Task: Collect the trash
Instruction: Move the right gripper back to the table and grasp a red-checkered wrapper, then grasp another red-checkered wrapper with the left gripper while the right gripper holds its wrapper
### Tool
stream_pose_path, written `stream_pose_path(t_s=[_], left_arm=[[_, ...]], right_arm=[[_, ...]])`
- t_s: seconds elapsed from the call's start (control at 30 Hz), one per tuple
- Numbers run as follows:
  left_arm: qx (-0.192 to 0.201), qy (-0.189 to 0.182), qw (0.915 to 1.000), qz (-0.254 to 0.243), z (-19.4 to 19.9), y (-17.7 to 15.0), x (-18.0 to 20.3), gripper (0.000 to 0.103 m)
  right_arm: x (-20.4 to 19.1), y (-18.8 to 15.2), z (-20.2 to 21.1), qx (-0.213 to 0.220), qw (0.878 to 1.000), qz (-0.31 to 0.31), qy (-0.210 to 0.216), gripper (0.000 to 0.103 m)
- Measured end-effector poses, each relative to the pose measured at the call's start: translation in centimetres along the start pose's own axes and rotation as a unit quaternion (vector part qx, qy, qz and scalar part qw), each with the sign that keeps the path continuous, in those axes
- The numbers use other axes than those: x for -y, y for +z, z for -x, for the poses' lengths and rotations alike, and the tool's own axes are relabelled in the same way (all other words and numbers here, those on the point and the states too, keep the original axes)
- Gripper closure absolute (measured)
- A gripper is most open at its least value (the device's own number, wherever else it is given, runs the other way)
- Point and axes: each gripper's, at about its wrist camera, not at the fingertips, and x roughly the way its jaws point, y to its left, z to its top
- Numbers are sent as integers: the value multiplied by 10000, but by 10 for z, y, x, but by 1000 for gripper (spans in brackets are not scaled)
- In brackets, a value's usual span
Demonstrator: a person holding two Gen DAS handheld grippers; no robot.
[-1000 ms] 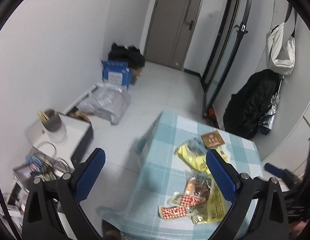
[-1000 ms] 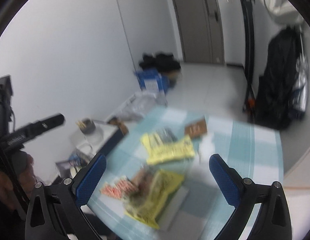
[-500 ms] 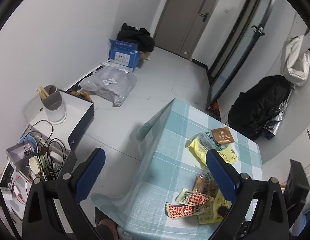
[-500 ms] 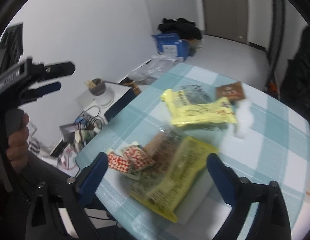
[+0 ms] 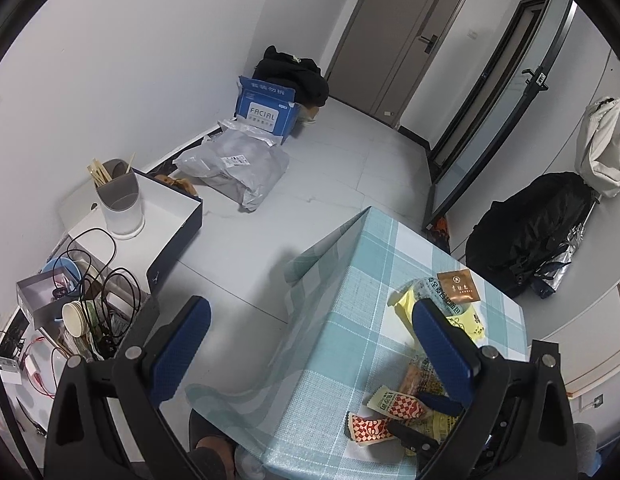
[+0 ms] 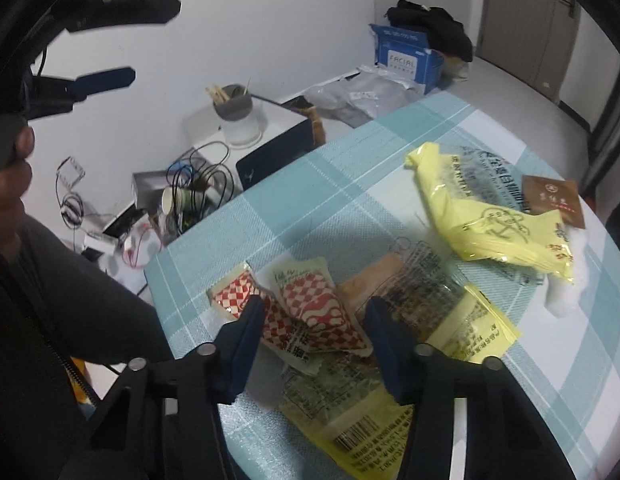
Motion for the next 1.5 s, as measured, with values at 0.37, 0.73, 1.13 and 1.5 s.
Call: stream_pose_path(t_s=[0.37,0.73,1.13,1.5], left_arm=[[-31,53,10000,-32,-1,-3,2,4],[-329,121,9993,-152,-12,-9,5,4],[-1618,-342,9691,-1833,-41,-54,55,4],[-2073,153,9365,-2825,-53,-89,78,4]], right_arm=[[13,-2,3,38,9989,-371,285,76],[27,-11,32,419,9959,-735,329,82],[51,-39,82,862,9893,-1151,254,82],[66,-65,108,1149,9833,-1405,155,82]])
